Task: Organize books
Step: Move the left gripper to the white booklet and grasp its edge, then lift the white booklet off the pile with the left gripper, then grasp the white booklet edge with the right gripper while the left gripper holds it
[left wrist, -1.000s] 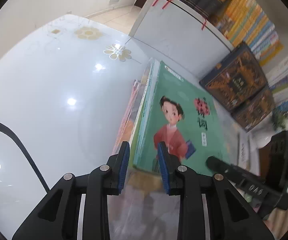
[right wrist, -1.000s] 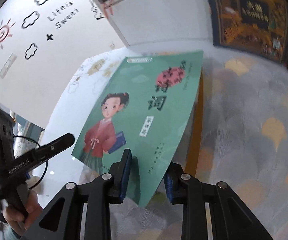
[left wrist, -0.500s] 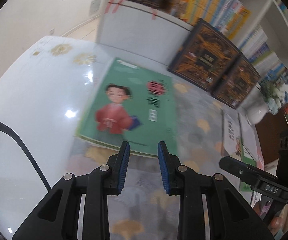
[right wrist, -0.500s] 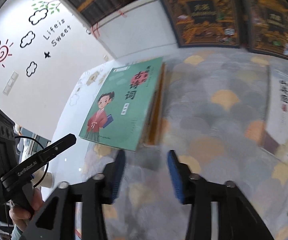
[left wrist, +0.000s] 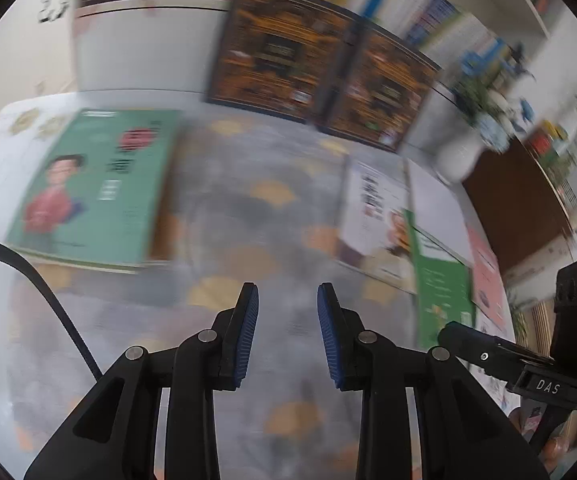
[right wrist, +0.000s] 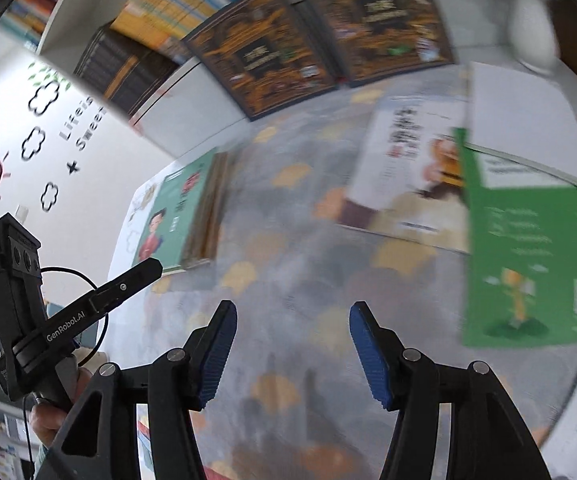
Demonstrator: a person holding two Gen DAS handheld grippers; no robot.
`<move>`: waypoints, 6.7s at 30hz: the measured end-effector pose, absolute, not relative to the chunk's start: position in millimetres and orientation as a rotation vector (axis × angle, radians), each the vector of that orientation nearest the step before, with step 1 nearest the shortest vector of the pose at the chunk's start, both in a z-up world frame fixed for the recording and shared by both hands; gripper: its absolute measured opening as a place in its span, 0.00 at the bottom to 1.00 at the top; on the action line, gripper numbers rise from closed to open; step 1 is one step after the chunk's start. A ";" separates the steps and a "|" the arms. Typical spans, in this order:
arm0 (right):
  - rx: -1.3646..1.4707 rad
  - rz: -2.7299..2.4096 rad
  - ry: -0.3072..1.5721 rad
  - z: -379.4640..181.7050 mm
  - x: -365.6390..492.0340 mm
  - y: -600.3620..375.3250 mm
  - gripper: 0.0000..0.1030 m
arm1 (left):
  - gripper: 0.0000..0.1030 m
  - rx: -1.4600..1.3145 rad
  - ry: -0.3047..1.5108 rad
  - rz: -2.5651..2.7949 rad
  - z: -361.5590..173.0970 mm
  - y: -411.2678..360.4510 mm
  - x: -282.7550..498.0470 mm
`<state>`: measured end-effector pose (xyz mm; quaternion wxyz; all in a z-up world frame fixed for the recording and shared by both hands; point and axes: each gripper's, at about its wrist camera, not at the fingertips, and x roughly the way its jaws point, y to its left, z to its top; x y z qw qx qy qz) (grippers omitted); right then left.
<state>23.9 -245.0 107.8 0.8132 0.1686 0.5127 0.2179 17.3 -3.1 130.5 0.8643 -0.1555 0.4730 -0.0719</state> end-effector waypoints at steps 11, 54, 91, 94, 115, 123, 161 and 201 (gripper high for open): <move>0.440 0.351 1.104 94.3 6.3 -371.2 0.55 | 0.27 -0.227 1.065 -0.302 119.7 -127.0 30.6; 0.405 0.100 1.109 48.0 192.1 -470.9 0.52 | 0.40 -0.049 1.171 -0.464 51.0 -251.9 233.9; 0.409 0.575 1.199 74.8 14.1 -384.9 0.59 | 0.50 -0.303 1.257 -0.260 31.1 -127.0 22.5; 0.433 0.612 1.159 92.8 8.2 -371.9 0.61 | 0.50 -0.359 1.261 -0.278 29.0 -118.4 19.8; 0.425 0.496 1.253 17.2 10.3 -387.6 0.55 | 0.51 -0.415 1.270 -0.277 31.1 -110.0 -4.8; 0.538 0.644 1.155 51.8 18.4 -379.4 0.55 | 0.54 -0.418 1.262 -0.273 30.0 -105.0 -5.5; 0.357 0.519 1.303 8.1 23.1 -198.0 0.55 | 0.54 -0.380 1.288 -0.109 30.2 75.8 -16.5; 0.455 0.636 1.205 52.4 33.4 -144.8 0.32 | 0.72 -0.628 1.269 -0.309 23.8 85.0 -23.9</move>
